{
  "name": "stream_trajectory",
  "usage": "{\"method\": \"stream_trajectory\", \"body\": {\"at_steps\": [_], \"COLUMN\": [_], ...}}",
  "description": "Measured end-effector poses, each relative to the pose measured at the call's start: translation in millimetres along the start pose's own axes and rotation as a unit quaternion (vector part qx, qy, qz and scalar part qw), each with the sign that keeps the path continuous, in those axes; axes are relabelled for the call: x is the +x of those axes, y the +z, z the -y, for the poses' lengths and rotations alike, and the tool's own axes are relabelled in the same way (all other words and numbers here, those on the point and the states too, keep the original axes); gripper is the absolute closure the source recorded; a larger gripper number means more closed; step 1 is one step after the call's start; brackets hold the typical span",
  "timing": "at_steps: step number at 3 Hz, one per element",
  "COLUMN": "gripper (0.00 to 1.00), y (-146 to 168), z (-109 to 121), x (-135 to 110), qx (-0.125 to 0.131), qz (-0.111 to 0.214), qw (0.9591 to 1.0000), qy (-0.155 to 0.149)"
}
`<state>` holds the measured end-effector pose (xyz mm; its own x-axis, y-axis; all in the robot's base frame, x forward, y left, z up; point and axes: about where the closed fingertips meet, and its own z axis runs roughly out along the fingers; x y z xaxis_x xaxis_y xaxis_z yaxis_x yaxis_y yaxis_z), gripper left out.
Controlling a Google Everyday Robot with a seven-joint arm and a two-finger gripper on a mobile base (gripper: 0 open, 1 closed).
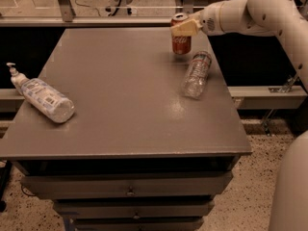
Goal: Move coke can near water bottle
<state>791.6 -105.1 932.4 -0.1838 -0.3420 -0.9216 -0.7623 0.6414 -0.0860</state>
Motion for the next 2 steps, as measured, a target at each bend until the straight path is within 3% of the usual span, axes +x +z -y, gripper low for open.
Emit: {"method": "stream_trajectory", "body": {"at_steps": [2], "gripper": [0.60], "y": [-10.0], "z": [11.1], "x": [16.6], "qx": [0.020], "qz": [0.008], "qw": [0.9995], "qy": [0.023]}}
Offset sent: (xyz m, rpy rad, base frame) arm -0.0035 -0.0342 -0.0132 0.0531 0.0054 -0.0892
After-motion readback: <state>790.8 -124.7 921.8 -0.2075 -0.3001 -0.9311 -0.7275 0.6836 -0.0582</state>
